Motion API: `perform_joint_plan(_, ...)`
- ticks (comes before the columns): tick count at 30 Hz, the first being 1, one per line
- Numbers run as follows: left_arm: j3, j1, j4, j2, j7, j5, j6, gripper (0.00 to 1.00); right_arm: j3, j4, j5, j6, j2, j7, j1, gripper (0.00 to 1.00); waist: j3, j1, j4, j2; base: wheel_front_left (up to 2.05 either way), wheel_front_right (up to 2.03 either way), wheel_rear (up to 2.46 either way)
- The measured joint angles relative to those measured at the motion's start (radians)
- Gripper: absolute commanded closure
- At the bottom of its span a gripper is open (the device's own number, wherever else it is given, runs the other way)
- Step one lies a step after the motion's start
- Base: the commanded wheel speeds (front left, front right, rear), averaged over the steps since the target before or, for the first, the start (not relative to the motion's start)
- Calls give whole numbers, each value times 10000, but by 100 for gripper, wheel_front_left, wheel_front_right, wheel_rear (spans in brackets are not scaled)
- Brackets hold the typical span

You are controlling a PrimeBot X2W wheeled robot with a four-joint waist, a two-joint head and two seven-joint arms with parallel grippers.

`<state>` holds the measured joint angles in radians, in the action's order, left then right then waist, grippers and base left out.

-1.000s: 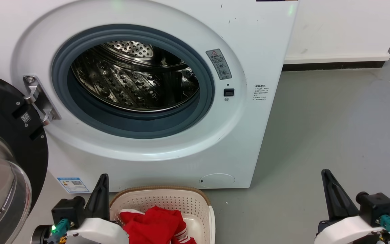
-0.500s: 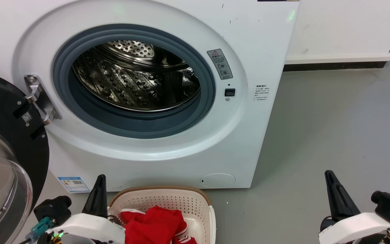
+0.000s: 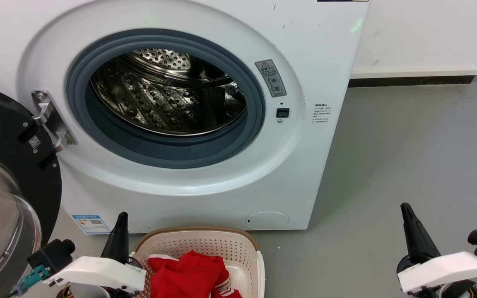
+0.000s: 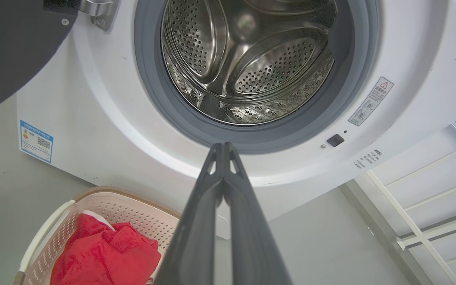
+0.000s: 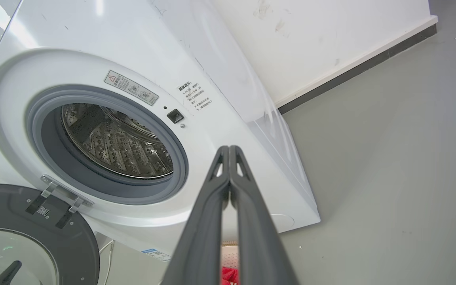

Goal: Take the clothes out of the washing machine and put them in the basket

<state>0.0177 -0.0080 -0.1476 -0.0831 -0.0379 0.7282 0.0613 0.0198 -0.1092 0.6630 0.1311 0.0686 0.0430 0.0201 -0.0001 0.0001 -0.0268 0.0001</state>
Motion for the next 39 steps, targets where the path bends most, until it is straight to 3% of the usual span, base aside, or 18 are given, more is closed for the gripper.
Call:
perform_joint_plan(17, 267, -237, -267, 75, 412, 2464, 180, 100, 109, -364, 2788, -2, 46, -316, -365, 100, 7, 0, 56, 0, 0, 0, 0)
perform_joint_plan(39, 533, -525, -537, 190, 805, 4824, 359, 100, 272, -729, 5382, -2, 59, -662, -624, 100, 15, 0, 120, 0, 0, 0, 0)
